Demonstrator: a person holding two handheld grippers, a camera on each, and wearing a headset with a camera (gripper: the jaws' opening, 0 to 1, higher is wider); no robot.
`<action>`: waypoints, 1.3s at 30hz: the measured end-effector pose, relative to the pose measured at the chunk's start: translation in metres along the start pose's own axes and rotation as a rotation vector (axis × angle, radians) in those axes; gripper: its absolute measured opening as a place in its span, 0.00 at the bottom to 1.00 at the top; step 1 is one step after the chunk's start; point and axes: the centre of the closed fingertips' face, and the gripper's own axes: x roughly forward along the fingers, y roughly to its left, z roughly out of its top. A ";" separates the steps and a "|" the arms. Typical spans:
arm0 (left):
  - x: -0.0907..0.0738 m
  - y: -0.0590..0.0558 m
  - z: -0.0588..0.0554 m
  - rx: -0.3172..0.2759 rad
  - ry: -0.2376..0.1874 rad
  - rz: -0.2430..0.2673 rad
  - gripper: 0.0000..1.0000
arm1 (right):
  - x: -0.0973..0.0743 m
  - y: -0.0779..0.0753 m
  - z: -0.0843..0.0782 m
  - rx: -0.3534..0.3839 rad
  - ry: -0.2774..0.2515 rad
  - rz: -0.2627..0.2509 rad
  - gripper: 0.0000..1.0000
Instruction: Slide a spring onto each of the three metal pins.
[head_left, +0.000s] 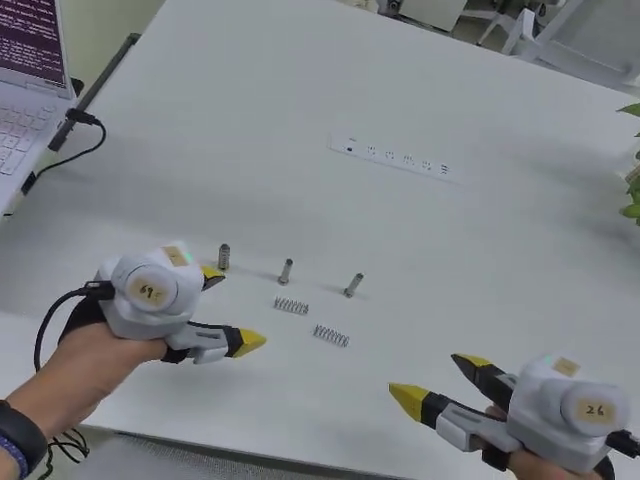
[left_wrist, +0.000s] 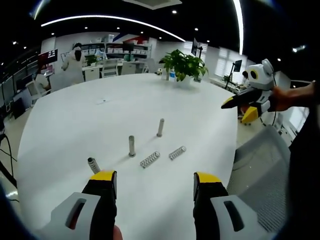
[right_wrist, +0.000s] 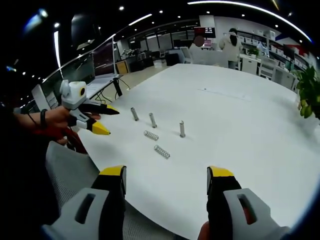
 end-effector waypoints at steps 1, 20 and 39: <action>0.003 -0.001 0.001 0.003 0.001 -0.005 0.58 | -0.001 -0.001 0.000 0.002 -0.001 -0.002 0.64; 0.055 -0.004 0.008 0.032 0.018 -0.074 0.53 | -0.008 -0.006 -0.004 -0.008 0.027 -0.006 0.63; 0.095 0.008 -0.002 0.041 0.068 -0.101 0.38 | -0.009 -0.014 -0.006 0.012 0.037 -0.023 0.59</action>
